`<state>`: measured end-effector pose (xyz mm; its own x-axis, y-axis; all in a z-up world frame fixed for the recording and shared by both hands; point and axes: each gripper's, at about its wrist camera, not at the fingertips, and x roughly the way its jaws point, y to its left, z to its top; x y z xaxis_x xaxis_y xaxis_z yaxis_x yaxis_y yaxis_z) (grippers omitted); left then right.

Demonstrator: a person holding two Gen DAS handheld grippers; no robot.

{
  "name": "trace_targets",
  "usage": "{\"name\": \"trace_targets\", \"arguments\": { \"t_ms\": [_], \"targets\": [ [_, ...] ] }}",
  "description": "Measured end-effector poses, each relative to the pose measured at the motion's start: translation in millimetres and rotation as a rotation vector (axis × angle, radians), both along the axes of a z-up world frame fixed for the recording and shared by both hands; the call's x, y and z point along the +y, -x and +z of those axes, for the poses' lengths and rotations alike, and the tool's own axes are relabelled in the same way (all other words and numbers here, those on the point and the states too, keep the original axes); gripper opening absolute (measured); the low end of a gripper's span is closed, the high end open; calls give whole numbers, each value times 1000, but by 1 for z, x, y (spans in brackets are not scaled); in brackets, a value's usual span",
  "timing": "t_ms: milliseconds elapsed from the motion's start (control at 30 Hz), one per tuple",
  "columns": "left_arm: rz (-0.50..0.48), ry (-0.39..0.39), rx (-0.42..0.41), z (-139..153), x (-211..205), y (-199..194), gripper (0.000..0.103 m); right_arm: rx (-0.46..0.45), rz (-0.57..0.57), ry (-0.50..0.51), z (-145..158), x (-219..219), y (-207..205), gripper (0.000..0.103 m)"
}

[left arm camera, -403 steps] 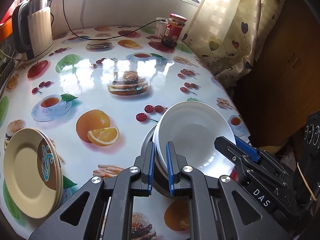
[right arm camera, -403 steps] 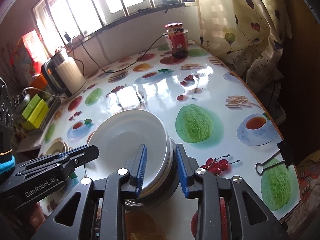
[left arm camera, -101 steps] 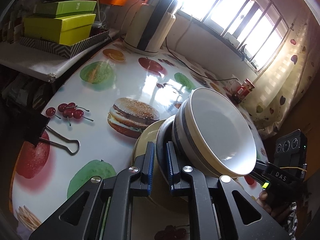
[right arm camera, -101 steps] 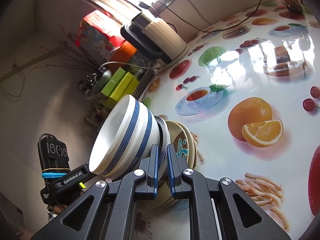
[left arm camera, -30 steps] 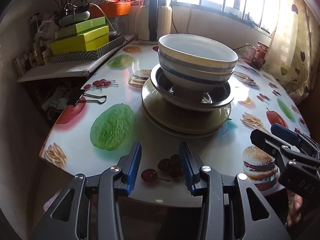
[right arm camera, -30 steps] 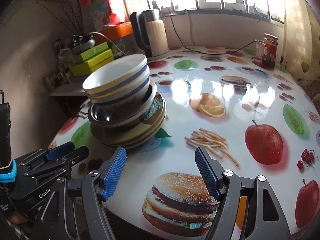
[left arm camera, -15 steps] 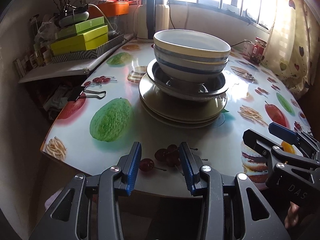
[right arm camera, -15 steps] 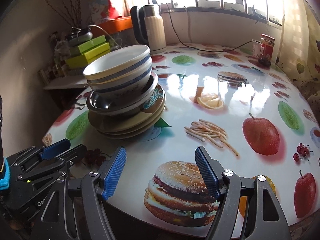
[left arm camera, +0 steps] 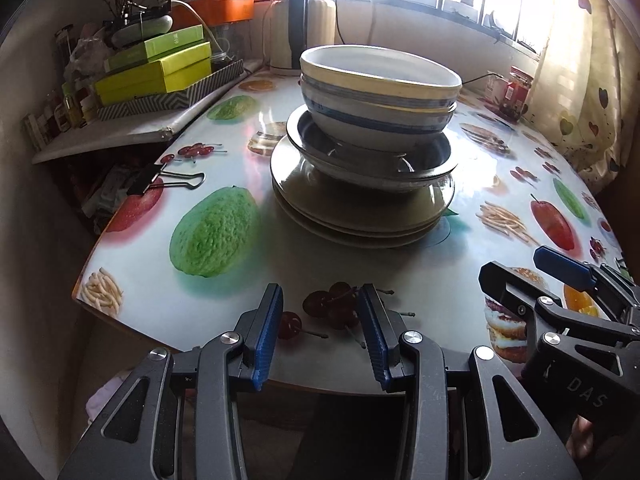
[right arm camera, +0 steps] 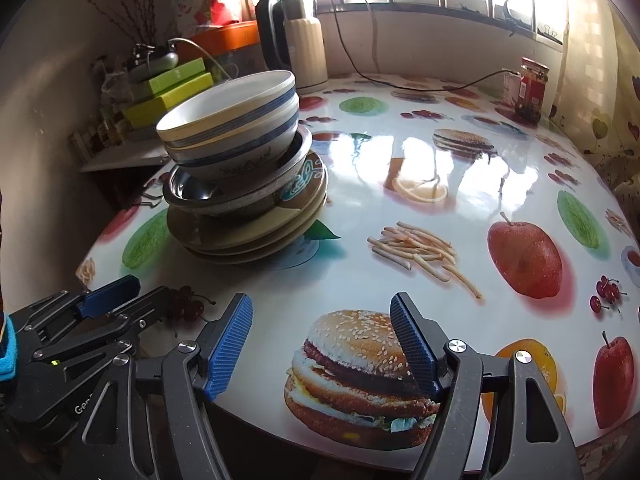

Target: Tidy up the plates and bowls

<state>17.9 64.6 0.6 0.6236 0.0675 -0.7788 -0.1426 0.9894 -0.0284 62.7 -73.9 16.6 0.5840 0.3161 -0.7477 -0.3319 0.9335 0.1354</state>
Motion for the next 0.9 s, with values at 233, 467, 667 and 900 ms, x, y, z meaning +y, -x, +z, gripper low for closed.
{"name": "trace_targets", "arguments": {
  "t_ms": [233,467,667,900],
  "targets": [
    [0,-1,1,1,0,1,40,0,3,-1,0,0,0,72],
    [3,-3,-5,2,0,2,40,-3,4,-1,1,1,2,72],
    [4,-6,-10,3,0,3,40,-5,4,-1,1,1,3,72],
    [2,-6,-13,3,0,3,40,-6,5,-1,1,1,3,72]
  ]
}}
